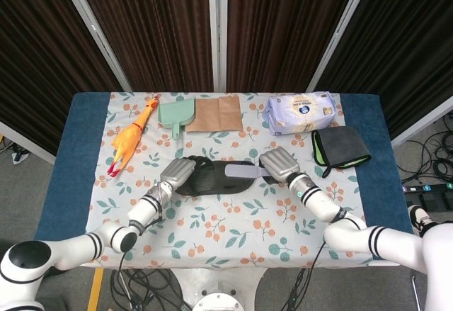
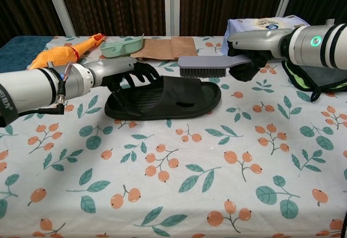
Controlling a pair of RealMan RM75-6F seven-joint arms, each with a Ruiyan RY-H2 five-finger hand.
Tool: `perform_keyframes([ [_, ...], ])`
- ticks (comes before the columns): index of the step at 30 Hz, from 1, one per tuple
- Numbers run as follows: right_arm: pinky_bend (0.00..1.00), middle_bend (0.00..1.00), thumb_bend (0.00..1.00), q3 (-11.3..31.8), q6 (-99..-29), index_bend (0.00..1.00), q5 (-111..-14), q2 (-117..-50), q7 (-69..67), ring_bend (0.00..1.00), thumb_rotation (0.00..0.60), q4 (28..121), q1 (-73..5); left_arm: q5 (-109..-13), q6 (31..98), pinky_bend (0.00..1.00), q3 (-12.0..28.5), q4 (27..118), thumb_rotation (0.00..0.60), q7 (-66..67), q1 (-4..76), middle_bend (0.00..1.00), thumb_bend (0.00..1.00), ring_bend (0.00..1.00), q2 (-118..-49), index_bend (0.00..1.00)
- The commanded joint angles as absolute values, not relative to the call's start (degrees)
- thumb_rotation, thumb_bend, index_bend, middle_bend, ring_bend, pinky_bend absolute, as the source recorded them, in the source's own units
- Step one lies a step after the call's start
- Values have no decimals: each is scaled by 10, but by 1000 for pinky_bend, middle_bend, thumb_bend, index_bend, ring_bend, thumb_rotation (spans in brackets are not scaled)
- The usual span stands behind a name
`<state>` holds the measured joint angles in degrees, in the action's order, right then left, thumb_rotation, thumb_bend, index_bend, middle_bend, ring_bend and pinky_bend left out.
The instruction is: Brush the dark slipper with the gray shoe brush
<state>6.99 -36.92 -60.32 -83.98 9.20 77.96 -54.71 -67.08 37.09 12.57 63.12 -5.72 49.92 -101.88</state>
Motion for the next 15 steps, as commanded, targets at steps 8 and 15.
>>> perform_keyframes([
  [8,1000,936,628,62,-409,1000,-668,-928,114,1000,600,695,-553,-690,381,339,117,611,600,-77,500,406,23,309,-1035,354],
  [15,1000,937,627,53,-413,1000,-688,-969,148,1000,600,640,-558,-699,379,339,116,609,600,-94,502,416,27,312,-1035,357],
])
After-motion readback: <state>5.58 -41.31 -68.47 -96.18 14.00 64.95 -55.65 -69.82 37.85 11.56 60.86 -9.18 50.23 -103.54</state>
